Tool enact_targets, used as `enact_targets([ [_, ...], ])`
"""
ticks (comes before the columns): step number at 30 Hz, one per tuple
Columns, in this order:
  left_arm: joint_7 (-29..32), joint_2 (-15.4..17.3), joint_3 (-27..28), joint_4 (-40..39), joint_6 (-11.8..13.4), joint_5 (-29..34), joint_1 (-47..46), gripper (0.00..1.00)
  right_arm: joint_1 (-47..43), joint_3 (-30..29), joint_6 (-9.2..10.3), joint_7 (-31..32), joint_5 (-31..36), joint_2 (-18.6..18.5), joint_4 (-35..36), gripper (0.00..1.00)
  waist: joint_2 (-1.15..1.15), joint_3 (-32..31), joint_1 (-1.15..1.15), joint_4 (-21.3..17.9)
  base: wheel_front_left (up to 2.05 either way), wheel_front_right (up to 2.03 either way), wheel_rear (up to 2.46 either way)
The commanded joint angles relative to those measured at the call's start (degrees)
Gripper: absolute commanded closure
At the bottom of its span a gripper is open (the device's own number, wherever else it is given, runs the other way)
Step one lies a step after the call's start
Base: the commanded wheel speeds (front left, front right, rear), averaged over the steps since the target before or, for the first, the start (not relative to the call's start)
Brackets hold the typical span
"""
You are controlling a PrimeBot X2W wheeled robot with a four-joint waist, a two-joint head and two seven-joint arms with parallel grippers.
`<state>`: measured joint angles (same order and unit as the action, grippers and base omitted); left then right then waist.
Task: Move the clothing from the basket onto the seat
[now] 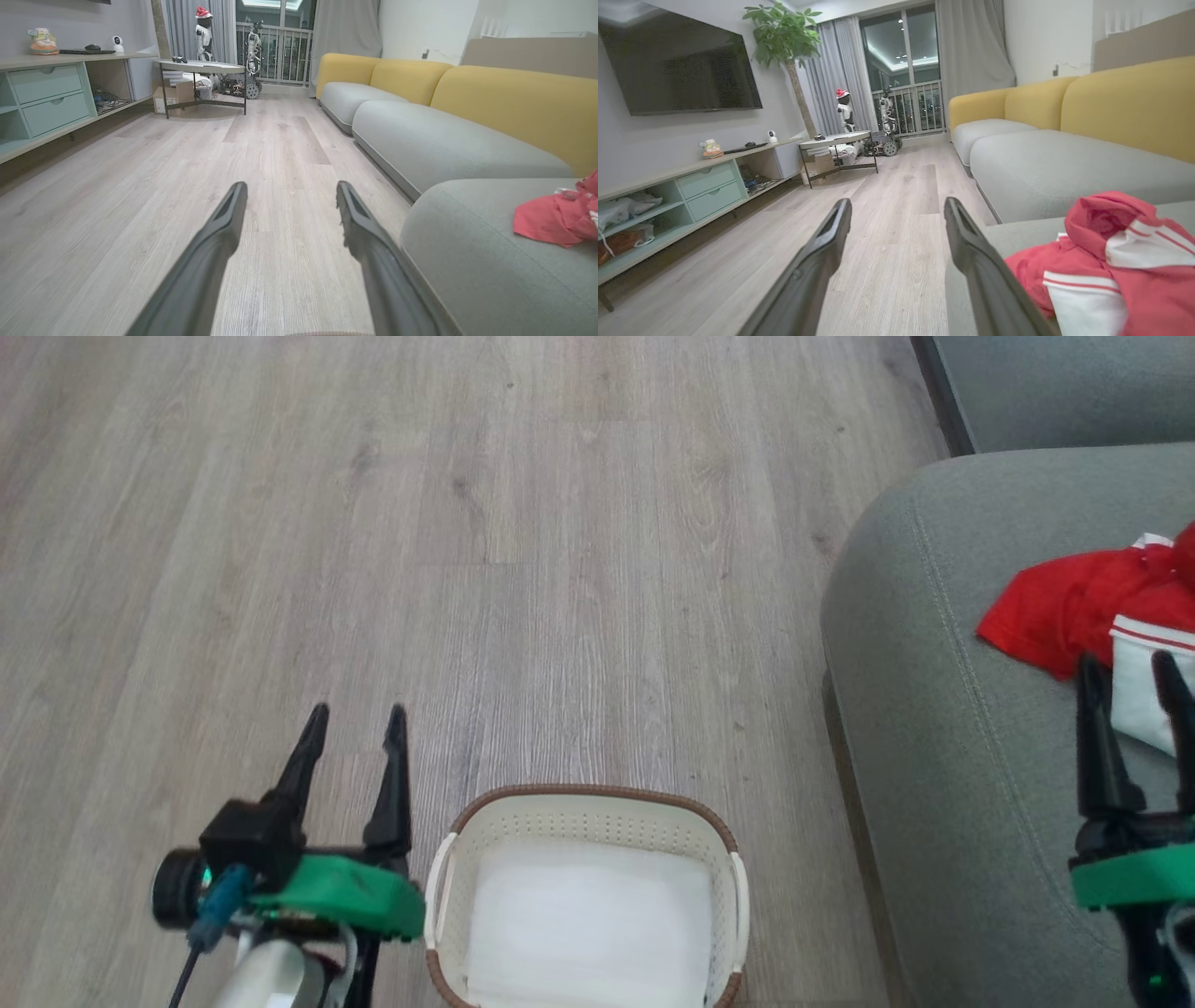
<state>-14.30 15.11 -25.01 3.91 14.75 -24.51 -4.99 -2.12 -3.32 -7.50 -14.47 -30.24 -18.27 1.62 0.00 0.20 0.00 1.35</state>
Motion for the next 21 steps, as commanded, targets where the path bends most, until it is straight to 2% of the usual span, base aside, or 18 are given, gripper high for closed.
enact_targets([
  [1,-0.7,0.26,3.2,-1.29,-0.57,0.91,-1.71,0.0,0.72,0.33,0.01,-0.52,0.47,-1.1,2.23,0.0,0.0,0.1,0.0,-0.1,0.0,0.0,0.0],
  [9,-0.7,-5.31,9.74,2.0,-7.0,7.9,1.7,0.0,-1.13,1.48,0.01,-0.52,1.96,1.33,3.14,0.0,0.0,0.24,0.0,-0.67,0.0,0.0,0.0],
  [12,-0.7,-6.99,11.77,2.41,-9.17,10.17,2.44,0.0,-1.82,0.06,0.01,-0.52,2.05,3.52,2.91,0.0,0.0,0.24,0.0,-0.73,0.0,0.0,0.0],
  [16,-0.7,-8.75,13.99,2.82,-11.04,12.61,3.44,0.0,-2.3,0.9,0.01,-0.52,2.65,4.48,2.96,0.0,0.0,0.28,0.0,-0.88,0.0,0.0,0.0],
  [21,-0.7,-10.09,16.32,3.37,-12.98,14.56,3.77,0.0,-2.25,2.15,0.01,-0.52,3.18,3.67,1.8,0.0,0.0,0.28,0.0,-0.99,0.0,0.0,0.0],
])
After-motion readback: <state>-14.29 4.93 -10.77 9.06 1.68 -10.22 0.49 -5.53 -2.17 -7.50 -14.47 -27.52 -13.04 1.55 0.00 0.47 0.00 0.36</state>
